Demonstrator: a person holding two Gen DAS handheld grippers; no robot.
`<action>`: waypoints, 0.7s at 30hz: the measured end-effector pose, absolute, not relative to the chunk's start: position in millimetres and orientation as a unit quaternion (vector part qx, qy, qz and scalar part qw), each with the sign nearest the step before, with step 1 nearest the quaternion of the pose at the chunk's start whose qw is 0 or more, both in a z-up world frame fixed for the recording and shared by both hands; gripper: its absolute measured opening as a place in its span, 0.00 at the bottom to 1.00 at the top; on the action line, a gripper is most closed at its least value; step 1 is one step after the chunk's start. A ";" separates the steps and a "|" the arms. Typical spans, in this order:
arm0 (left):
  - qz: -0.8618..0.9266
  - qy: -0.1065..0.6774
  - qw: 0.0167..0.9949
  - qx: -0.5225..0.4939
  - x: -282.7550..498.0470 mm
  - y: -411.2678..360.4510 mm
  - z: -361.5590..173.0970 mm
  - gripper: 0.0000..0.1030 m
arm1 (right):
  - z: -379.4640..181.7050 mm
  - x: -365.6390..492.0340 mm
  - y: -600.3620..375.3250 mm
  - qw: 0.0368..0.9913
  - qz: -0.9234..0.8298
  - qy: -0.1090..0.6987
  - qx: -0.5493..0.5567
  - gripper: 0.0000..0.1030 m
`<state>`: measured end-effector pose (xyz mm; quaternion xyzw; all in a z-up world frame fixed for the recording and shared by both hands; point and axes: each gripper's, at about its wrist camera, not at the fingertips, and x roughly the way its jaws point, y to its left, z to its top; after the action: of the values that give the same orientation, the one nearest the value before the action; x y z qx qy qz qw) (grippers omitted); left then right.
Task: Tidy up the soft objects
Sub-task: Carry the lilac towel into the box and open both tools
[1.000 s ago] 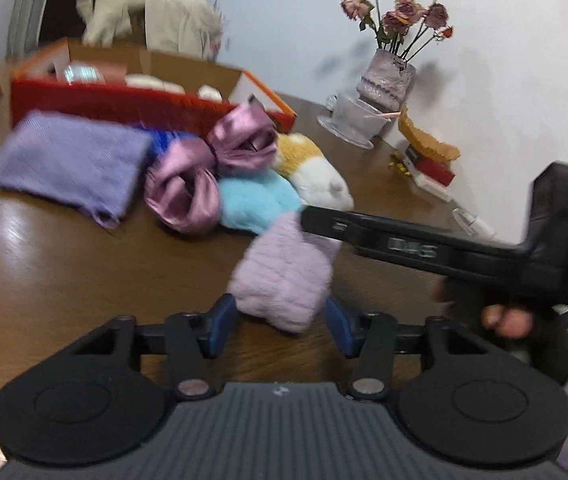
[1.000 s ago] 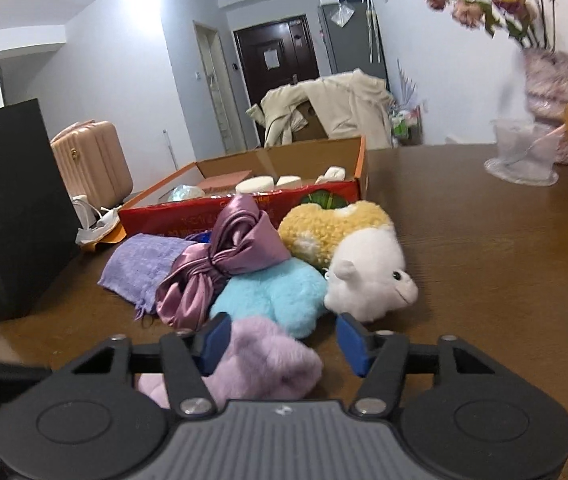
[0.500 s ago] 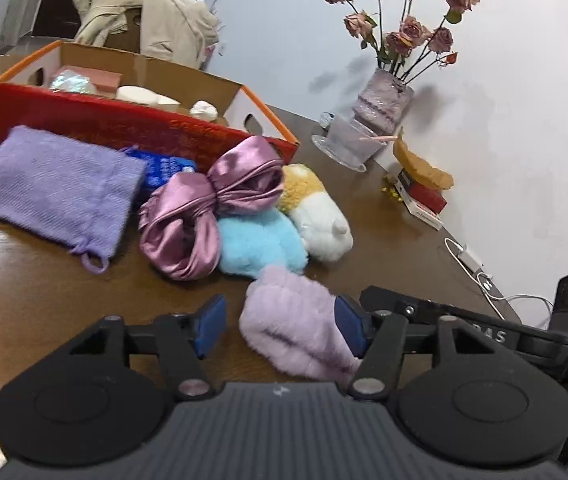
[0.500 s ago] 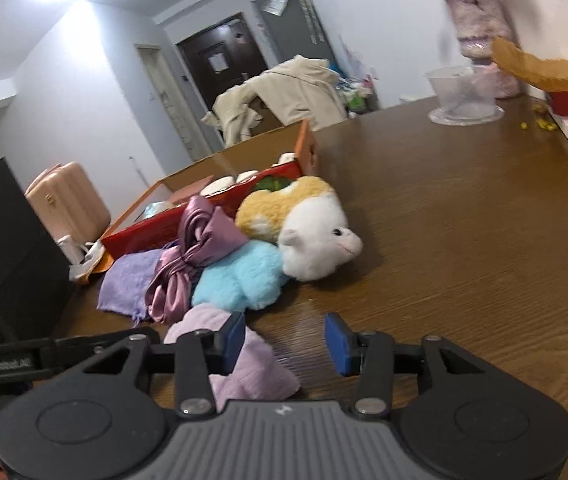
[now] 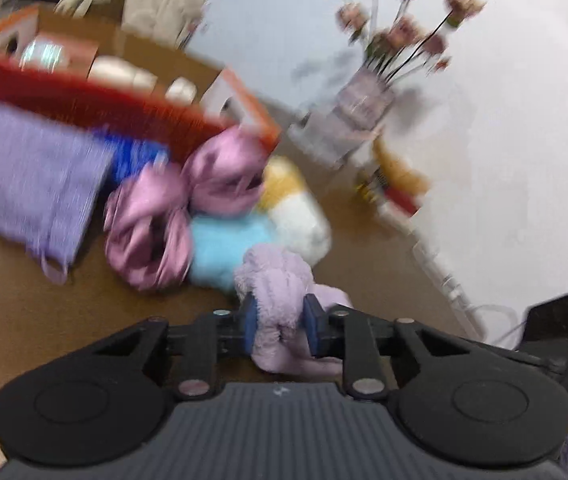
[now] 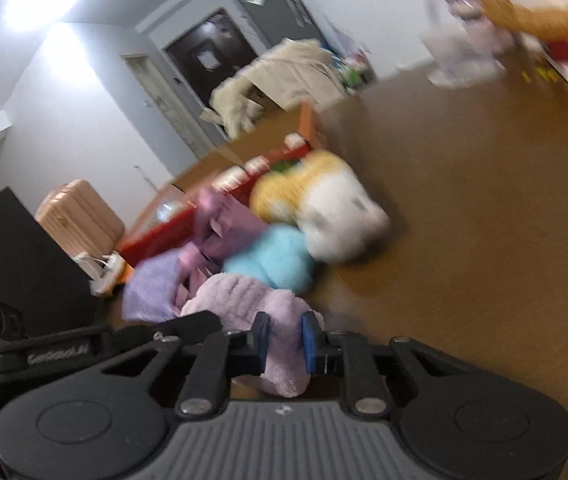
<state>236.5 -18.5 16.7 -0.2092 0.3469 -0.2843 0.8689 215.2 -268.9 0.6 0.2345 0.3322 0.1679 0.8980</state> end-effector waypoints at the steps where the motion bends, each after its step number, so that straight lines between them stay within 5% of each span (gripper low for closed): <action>1: -0.284 0.328 0.876 -0.211 237.2 -12.8 28.7 0.22 | 12.2 220.8 -265.3 0.900 0.181 0.322 0.229 0.15; 9: -0.188 0.251 0.924 -0.218 292.6 73.3 102.3 0.22 | 87.1 347.9 -184.9 0.891 0.304 0.286 0.179 0.15; 15: -0.093 0.330 0.918 -0.198 389.7 125.2 67.1 0.23 | 43.7 468.2 -105.4 0.857 0.294 0.387 0.174 0.15; 21: -0.062 0.341 0.927 -0.142 415.8 123.2 42.0 0.24 | 18.4 490.9 -68.7 0.864 0.268 0.406 0.131 0.15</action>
<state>415.8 123.2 42.0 -0.1418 0.3408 -0.0619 0.9273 490.9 -68.7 18.4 0.1306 0.4058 0.2678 0.8640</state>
